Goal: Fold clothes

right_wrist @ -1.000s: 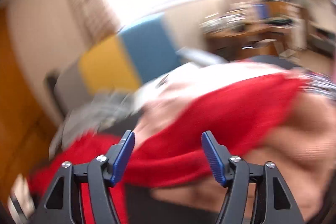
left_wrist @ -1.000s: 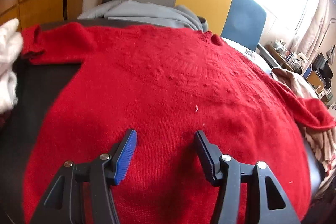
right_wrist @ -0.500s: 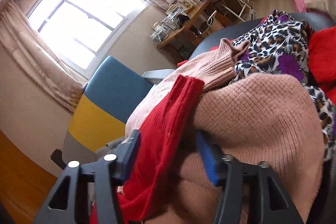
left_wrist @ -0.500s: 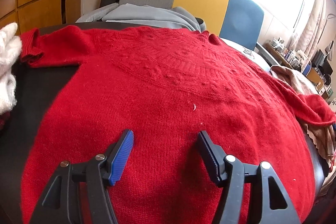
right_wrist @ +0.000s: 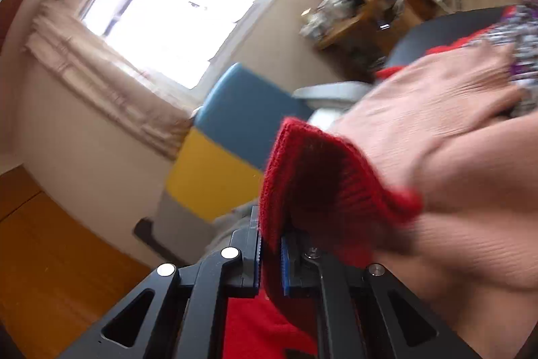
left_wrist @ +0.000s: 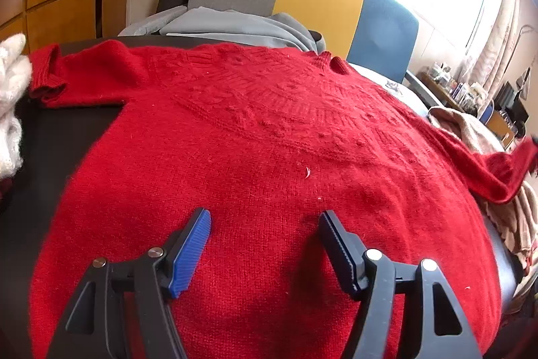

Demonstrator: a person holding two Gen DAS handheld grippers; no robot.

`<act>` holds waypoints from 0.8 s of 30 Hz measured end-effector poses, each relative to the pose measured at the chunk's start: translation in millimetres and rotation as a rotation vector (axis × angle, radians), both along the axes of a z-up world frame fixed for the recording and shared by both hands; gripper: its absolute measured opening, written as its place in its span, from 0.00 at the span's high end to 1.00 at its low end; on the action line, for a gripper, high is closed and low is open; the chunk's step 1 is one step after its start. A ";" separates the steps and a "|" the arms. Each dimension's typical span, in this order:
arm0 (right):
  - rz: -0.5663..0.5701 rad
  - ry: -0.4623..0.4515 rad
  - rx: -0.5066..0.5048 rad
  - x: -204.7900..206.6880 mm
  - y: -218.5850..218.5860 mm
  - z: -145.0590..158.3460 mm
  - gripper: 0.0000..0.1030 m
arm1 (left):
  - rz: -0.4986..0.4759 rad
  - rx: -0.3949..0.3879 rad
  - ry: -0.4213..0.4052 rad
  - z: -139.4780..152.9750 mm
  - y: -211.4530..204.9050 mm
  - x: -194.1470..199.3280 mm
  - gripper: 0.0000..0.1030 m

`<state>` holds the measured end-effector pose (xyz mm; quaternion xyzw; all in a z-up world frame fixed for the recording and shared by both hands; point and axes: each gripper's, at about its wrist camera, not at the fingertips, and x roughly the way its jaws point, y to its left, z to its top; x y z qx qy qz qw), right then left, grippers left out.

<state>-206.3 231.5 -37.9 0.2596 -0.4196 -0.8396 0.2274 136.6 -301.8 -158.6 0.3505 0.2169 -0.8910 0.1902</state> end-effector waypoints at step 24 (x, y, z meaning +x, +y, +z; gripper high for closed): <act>0.756 0.116 0.490 143.0 -306.3 -77.8 0.36 | -0.077 0.365 0.138 25.7 -38.4 -4.3 0.34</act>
